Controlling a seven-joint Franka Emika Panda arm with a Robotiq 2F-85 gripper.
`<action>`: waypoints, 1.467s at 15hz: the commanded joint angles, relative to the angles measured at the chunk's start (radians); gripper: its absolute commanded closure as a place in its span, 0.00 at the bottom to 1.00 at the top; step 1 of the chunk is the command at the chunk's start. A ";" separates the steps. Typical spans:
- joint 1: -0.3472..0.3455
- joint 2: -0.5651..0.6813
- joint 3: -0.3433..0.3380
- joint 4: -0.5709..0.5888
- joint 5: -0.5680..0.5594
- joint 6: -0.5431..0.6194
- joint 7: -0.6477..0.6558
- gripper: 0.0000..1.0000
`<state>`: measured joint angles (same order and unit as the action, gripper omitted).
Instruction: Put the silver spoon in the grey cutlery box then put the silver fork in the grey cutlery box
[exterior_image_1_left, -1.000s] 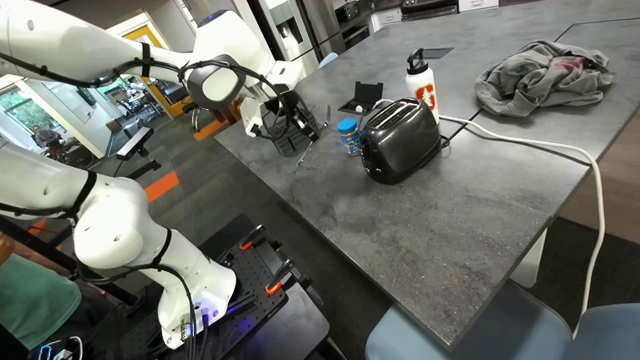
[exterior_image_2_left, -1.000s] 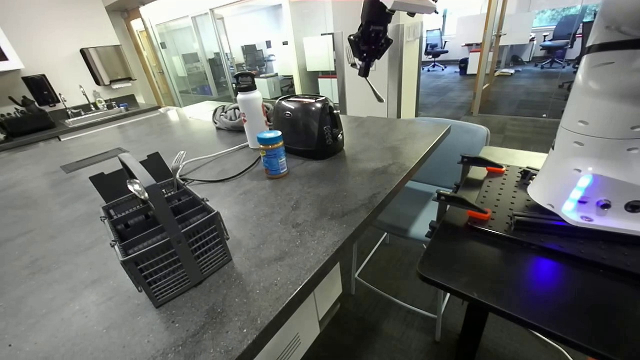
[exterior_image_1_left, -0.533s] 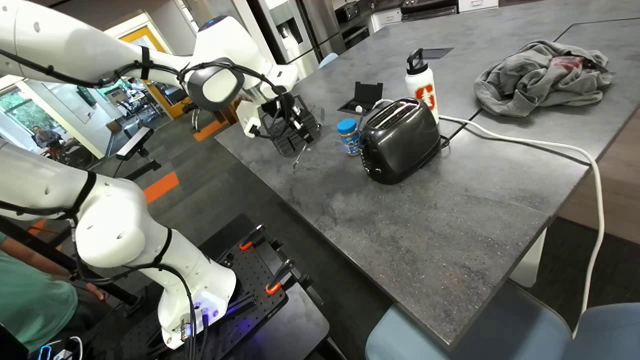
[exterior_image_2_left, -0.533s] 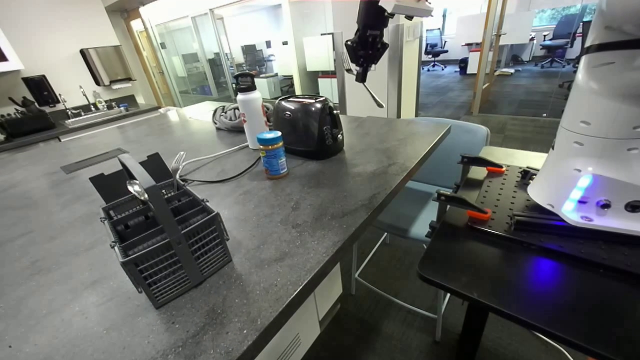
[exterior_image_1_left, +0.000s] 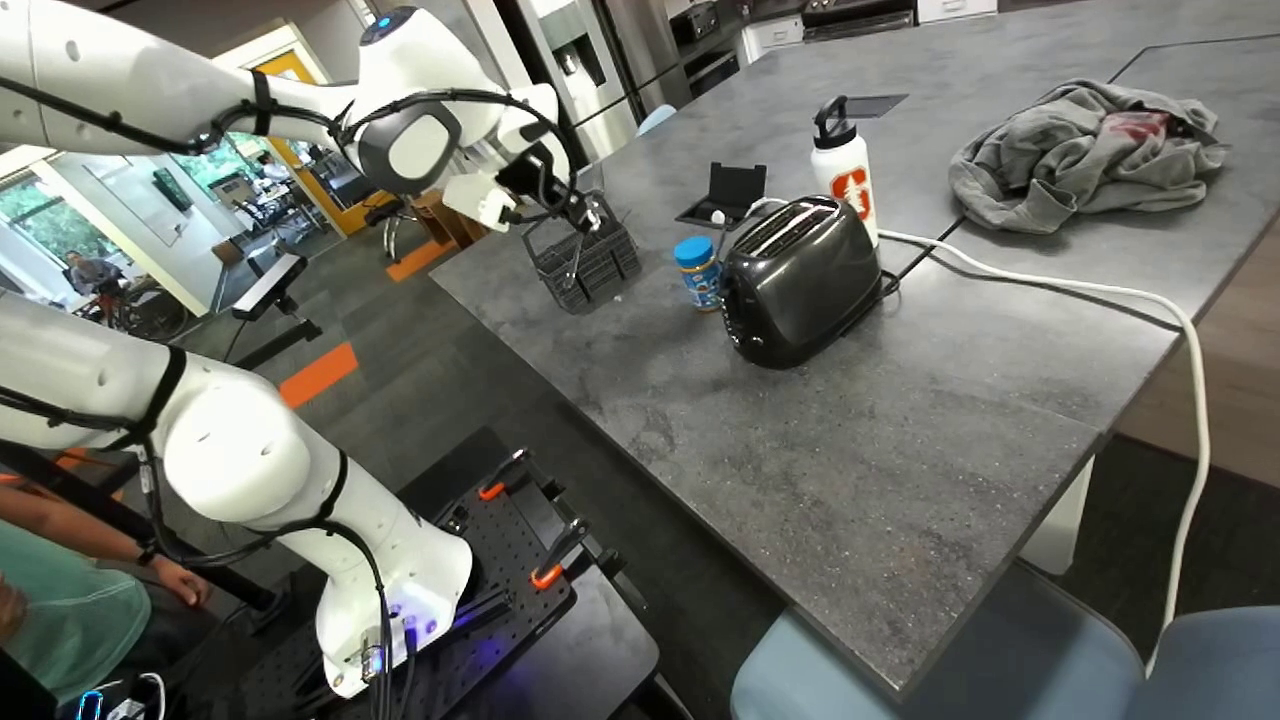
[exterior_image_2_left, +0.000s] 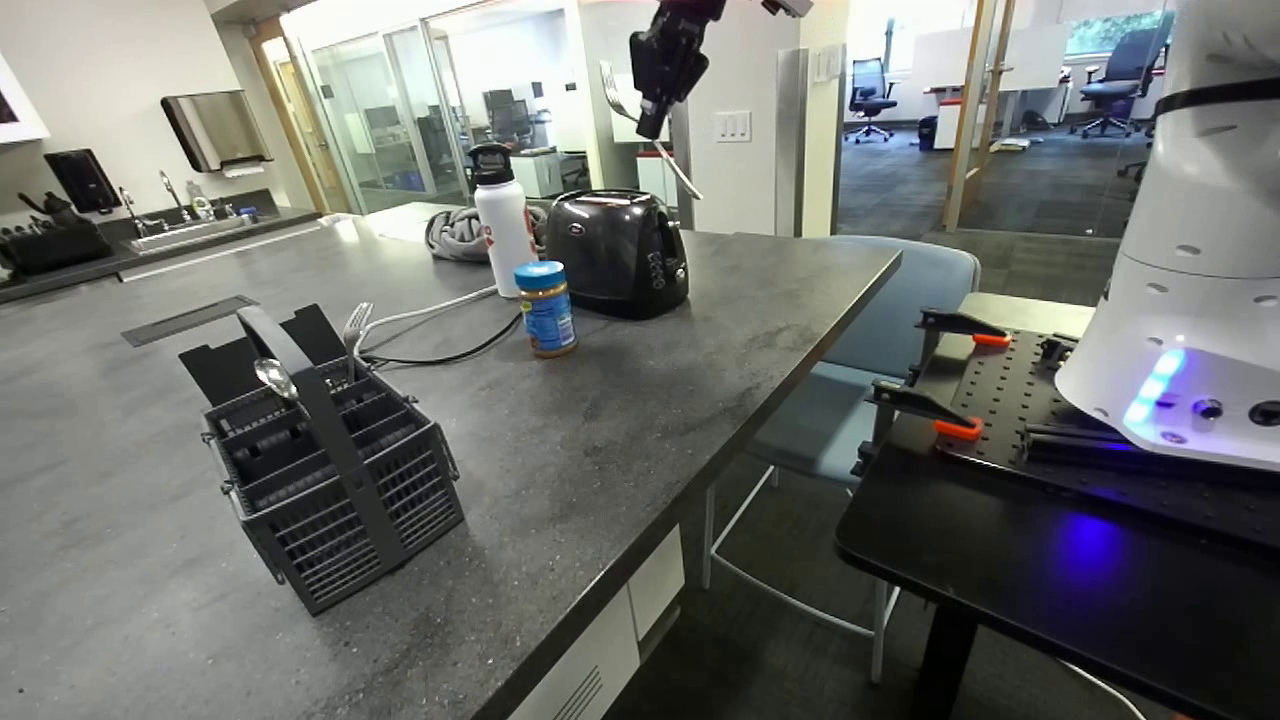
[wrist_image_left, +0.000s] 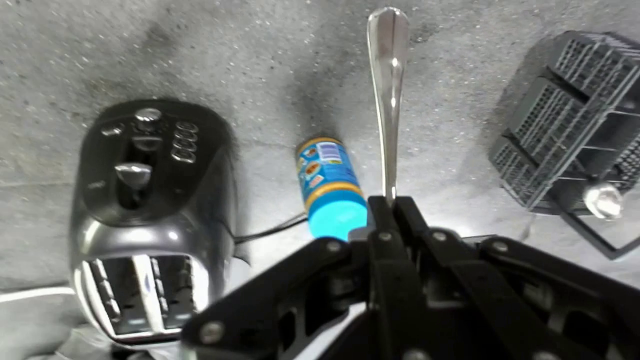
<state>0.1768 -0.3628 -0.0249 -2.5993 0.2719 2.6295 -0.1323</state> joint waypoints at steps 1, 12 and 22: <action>0.103 0.008 -0.006 0.067 0.065 0.001 -0.141 0.98; 0.228 0.057 -0.001 0.146 0.207 -0.005 -0.379 0.93; 0.516 0.092 -0.212 0.193 0.619 -0.055 -1.122 0.98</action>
<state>0.6155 -0.2928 -0.1618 -2.4511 0.7908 2.6223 -1.0597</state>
